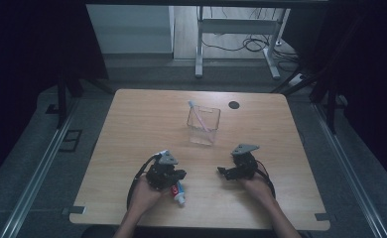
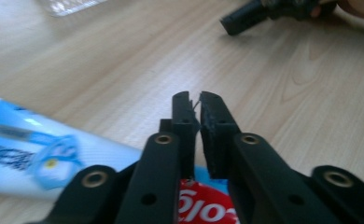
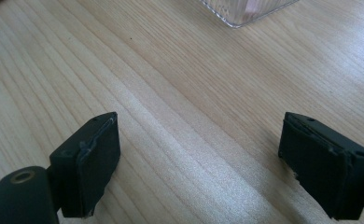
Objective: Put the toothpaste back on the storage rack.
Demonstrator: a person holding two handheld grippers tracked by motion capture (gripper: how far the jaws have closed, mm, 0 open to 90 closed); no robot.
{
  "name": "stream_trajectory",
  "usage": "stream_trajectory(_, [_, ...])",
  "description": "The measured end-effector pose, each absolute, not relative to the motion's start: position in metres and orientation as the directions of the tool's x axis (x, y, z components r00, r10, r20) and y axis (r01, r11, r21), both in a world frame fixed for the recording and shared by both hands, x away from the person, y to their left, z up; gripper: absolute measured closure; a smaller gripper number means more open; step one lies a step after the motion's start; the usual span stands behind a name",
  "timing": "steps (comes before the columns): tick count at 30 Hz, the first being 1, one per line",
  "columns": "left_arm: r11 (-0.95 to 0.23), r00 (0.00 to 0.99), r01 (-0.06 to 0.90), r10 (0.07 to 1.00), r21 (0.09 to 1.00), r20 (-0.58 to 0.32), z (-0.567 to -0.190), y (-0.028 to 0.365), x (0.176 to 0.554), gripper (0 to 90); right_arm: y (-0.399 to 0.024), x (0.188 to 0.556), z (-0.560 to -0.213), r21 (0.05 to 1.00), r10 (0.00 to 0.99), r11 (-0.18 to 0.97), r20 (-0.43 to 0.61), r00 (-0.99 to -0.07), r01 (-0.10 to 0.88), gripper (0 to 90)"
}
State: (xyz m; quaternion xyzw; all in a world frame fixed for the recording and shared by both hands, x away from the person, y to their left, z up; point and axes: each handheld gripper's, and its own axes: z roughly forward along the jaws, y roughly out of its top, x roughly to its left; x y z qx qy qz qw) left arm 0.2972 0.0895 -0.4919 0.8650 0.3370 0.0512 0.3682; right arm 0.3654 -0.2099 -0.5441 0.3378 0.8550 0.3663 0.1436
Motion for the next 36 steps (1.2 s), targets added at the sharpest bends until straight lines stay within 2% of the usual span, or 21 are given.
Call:
stream_trajectory(4, [-0.534,0.777,0.556,0.607,0.637,-0.169,-0.497,0.08,0.293,89.0,-0.21,0.365,-0.544,0.723,0.683,0.503,0.002,-0.731,0.472,12.3])
stream_trajectory(15, [-0.57,0.769,0.589,0.613,0.573,-0.181,-0.509,0.075,0.288,88.9,-0.21,0.365,-0.544,0.723,0.683,0.504,0.002,-0.731,0.472,12.3])
stream_trajectory(20, [-0.616,0.78,0.566,0.616,0.548,-0.114,-0.508,0.072,0.282,88.5,-0.21,0.365,-0.544,0.724,0.683,0.503,0.002,-0.73,0.472,12.3])
stream_trajectory(36, [-0.621,0.762,0.592,0.638,0.513,-0.108,-0.508,0.099,0.279,86.6,-0.21,0.365,-0.544,0.723,0.683,0.503,0.002,-0.73,0.473,12.3])
